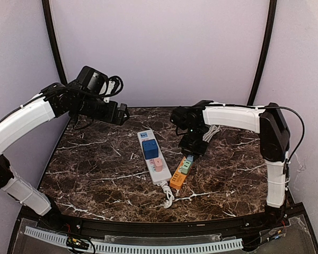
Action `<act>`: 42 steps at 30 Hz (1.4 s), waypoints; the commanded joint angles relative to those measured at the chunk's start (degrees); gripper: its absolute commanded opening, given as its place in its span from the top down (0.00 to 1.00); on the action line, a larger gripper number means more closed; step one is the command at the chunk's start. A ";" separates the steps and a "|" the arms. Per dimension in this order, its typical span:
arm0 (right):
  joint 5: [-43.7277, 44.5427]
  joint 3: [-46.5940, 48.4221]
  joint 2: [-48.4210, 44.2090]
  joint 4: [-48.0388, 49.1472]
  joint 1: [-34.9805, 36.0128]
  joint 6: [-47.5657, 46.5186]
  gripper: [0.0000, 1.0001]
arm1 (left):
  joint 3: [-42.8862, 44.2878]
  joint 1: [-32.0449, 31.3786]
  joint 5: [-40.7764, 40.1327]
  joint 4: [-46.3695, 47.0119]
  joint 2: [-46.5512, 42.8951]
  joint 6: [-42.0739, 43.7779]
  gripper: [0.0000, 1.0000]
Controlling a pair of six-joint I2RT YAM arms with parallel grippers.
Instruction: Insert the plug
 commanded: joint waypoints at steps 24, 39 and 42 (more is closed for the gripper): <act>-0.98 -1.81 2.69 -0.53 0.93 -0.56 1.00 | 0.17 -2.18 -2.32 -1.41 -0.43 2.12 0.01; -0.49 -1.63 0.76 -3.02 1.02 -4.57 1.00 | -7.76 -2.09 -5.66 2.09 -5.30 -1.20 0.03; -0.12 -1.27 0.74 -3.55 1.02 -5.78 1.00 | -9.99 -2.02 -6.09 2.66 -6.72 -2.62 0.04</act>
